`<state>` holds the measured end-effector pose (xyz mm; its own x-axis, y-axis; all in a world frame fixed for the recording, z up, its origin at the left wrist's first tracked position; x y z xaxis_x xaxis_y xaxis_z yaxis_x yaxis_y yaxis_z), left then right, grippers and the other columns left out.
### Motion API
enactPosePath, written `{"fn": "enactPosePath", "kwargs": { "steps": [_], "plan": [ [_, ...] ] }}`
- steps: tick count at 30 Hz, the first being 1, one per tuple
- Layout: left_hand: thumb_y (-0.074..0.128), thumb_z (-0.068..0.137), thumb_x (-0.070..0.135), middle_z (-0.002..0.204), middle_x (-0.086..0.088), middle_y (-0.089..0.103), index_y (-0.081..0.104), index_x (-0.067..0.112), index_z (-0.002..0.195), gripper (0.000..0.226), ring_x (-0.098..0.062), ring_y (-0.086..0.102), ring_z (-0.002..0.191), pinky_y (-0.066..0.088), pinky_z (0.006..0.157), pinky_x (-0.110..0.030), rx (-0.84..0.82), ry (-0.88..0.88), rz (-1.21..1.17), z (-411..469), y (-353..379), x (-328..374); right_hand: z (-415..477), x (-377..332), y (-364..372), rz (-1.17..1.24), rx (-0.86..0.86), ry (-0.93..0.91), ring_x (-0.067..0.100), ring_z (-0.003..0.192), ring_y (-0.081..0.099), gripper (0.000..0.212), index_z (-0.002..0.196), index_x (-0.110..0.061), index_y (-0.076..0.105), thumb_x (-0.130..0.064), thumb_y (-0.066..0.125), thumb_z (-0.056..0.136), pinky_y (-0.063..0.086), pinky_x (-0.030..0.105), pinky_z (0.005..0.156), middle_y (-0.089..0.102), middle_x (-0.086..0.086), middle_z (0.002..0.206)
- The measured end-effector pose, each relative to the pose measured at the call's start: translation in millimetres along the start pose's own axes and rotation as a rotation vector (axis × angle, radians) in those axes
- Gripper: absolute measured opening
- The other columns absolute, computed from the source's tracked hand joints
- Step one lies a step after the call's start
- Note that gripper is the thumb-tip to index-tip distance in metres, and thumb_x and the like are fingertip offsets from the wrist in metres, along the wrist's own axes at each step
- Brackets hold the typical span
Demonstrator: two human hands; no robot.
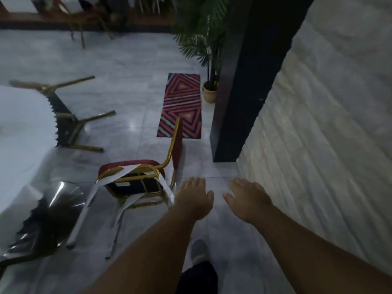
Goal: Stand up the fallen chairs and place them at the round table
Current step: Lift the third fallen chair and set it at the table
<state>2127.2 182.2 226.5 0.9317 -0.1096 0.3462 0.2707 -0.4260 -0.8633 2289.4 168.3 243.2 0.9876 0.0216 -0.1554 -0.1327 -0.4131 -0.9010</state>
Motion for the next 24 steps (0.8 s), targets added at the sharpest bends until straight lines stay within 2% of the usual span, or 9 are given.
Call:
{"fn": "enactPosePath", "kwargs": {
  "steps": [3, 12, 18, 20, 24],
  "plan": [
    [0.030, 0.106, 0.047, 0.167, -0.013, 0.023, 0.022, 0.011, 0.158, 0.065, -0.030, 0.016, 0.155, 0.014, 0.127, -0.047, -0.042, -0.049, -0.036, 58.8, -19.5, -0.8, 56.2, 17.1, -21.1, -0.048, -0.041, -0.019, 0.018, 0.151, 0.022, 0.066, 0.158, -0.017, 0.021, -0.055, 0.023, 0.104, 0.014, 0.037, 0.122, 0.022, 0.001, 0.166],
    [0.029, 0.106, 0.048, 0.166, -0.012, 0.024, 0.023, 0.010, 0.158, 0.064, -0.029, 0.016, 0.155, 0.014, 0.127, -0.046, -0.014, -0.191, -0.113, 209.6, -71.3, -6.1, 233.0, 29.8, -90.5, -0.144, -0.065, -0.132, 0.020, 0.151, 0.024, 0.061, 0.156, -0.019, 0.028, -0.050, 0.031, 0.104, 0.020, 0.042, 0.123, 0.028, 0.001, 0.165],
    [0.033, 0.104, 0.049, 0.162, -0.012, 0.034, 0.032, 0.009, 0.154, 0.064, -0.029, 0.023, 0.153, 0.018, 0.126, -0.044, 0.016, -0.304, -0.208, 276.9, -88.8, -37.4, 339.9, 5.0, -103.9, -0.219, -0.164, -0.374, 0.018, 0.141, 0.037, 0.052, 0.145, -0.021, 0.041, -0.049, 0.032, 0.103, 0.025, 0.039, 0.116, 0.043, -0.002, 0.152],
    [0.033, 0.103, 0.051, 0.163, -0.011, 0.033, 0.031, 0.010, 0.156, 0.067, -0.029, 0.024, 0.152, 0.020, 0.125, -0.046, 0.051, -0.369, -0.233, 299.1, -99.2, -58.2, 372.1, -9.2, -111.6, -0.286, -0.198, -0.478, 0.019, 0.140, 0.036, 0.051, 0.146, -0.020, 0.040, -0.047, 0.033, 0.104, 0.025, 0.039, 0.116, 0.042, -0.001, 0.153],
    [0.029, 0.095, 0.053, 0.150, -0.011, 0.049, 0.044, 0.012, 0.145, 0.066, -0.031, 0.041, 0.140, 0.032, 0.118, -0.048, 0.148, -0.492, -0.308, 342.3, -114.5, -98.6, 447.6, -42.4, -120.5, -0.334, -0.223, -0.582, 0.021, 0.143, 0.034, 0.057, 0.151, -0.017, 0.035, -0.047, 0.035, 0.103, 0.022, 0.040, 0.119, 0.039, 0.001, 0.155]
  ]
}}
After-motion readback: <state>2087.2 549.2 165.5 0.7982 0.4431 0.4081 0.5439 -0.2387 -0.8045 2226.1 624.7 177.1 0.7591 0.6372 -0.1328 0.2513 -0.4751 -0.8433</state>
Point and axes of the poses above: each hand's wrist, its own z-axis towards the middle knuckle, its own y-axis out of the palm, x = y × z, the point moved 5 cm from there along z, towards the middle knuckle
